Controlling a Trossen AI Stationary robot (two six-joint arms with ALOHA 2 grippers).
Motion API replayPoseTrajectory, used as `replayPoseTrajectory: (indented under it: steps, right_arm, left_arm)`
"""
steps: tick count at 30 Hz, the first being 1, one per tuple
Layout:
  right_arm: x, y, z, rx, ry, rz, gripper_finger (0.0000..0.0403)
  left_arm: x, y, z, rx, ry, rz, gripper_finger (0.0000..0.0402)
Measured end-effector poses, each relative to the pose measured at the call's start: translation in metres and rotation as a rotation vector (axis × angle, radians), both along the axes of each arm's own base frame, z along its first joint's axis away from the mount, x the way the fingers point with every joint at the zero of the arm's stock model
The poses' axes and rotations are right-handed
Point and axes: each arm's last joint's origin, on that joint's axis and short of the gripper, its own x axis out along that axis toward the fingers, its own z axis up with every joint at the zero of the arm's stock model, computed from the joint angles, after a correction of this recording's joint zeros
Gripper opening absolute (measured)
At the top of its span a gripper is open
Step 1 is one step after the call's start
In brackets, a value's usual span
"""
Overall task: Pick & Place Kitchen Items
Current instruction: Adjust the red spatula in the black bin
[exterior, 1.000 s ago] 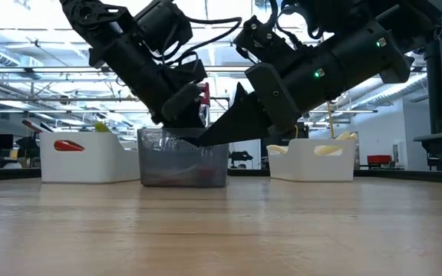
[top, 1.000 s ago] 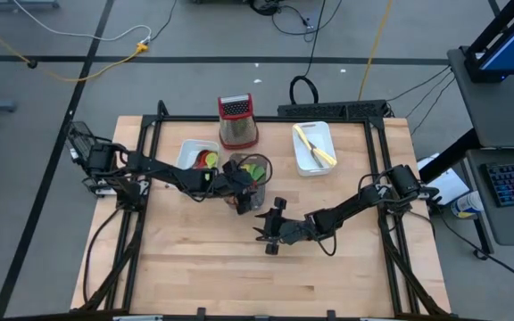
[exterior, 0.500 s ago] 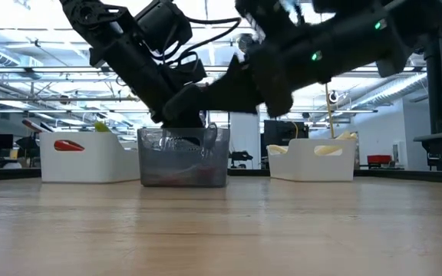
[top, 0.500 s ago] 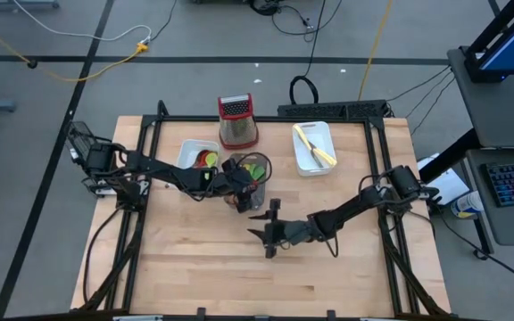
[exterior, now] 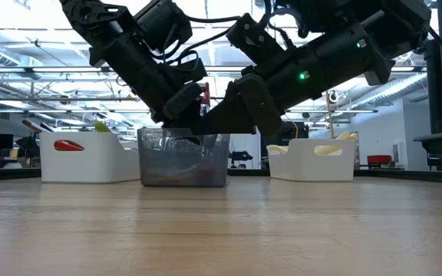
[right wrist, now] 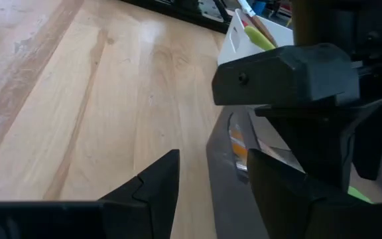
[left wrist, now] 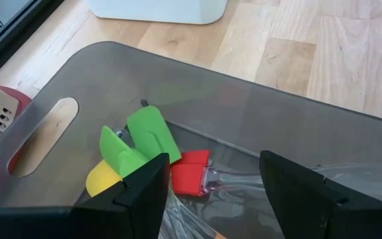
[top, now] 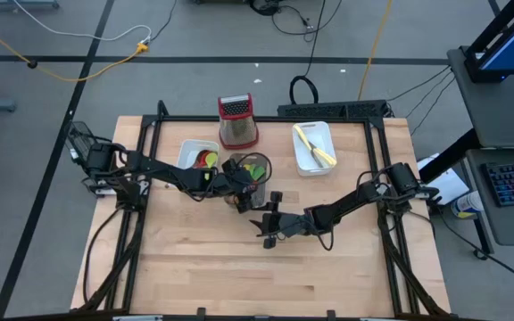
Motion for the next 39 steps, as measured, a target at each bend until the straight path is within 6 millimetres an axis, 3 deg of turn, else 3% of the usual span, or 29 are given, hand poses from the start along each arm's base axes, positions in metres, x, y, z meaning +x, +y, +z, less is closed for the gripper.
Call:
replayPoseTrajectory:
  steps: [39]
  right_arm:
    - [0.0002, -0.0018, 0.0025, -0.094, -0.009, -0.041, 0.0169]
  left_arm:
    - [0.0002, 0.0, 0.0001, -0.003, -0.002, 0.002, 0.0239]
